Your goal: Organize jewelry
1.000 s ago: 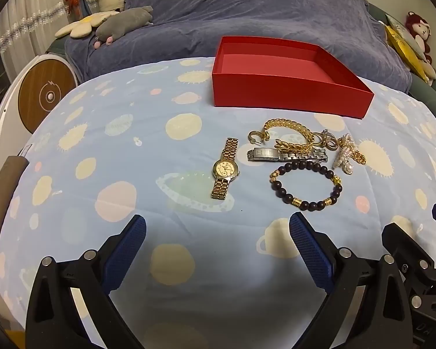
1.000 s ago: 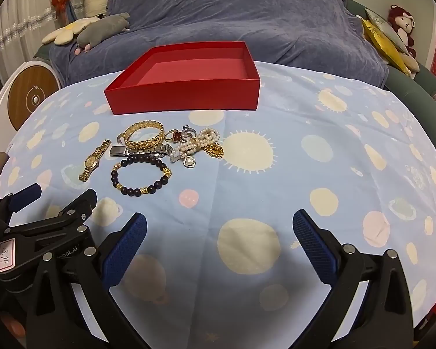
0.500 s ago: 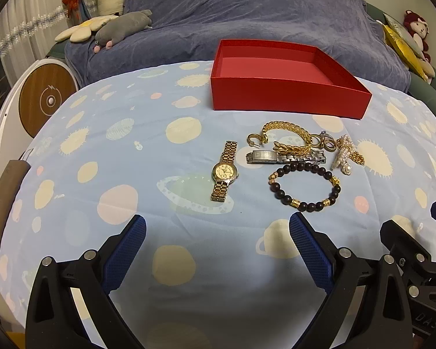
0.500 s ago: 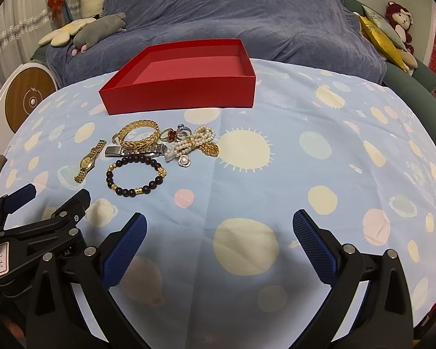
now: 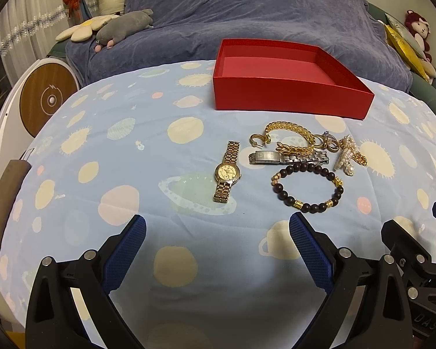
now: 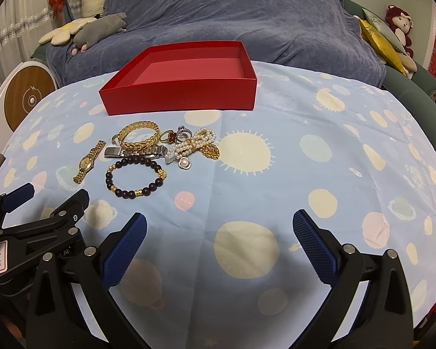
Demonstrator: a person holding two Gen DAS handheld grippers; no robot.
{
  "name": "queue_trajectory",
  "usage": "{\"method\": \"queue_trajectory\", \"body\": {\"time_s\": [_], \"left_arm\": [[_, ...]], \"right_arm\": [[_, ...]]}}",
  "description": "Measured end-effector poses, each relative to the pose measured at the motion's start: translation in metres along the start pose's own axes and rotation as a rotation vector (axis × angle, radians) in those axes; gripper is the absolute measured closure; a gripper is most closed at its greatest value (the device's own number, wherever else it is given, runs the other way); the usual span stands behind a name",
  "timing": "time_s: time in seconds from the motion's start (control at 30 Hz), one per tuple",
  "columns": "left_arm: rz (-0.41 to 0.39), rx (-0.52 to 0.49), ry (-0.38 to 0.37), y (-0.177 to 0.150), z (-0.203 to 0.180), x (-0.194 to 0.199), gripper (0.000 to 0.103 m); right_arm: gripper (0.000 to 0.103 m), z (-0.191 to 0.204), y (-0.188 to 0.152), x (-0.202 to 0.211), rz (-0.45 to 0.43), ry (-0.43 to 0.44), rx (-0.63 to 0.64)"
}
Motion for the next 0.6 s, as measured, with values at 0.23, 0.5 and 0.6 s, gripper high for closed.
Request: {"method": "queue_trajectory", "body": {"time_s": [0.23, 0.5, 0.6], "left_arm": [[-0.005, 0.000, 0.003, 0.0003, -0.0004, 0.0007, 0.007], [-0.004, 0.005, 0.003, 0.0006, -0.0011, 0.0002, 0.007], [-0.005, 0.003, 0.003, 0.0007, -0.0023, 0.0009, 0.007]], "right_arm": [[0.005, -0.0002, -0.0002, 0.0014, -0.003, -0.001, 0.001], [0.005, 0.0000, -0.0002, 0.0017, -0.001, -0.001, 0.003], [0.005, -0.0001, 0.0000, 0.0016, -0.002, -0.002, 0.002]]}}
Point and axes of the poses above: each gripper's, at about its wrist camera, not at the fingertips, and x roughly against the way its jaws point, z to its left, y to its top, the point moved 5 cm from there along -x, roughly the way its jaws point, and after that the axes turned 3 degrees about z, right-handed, at the moved point
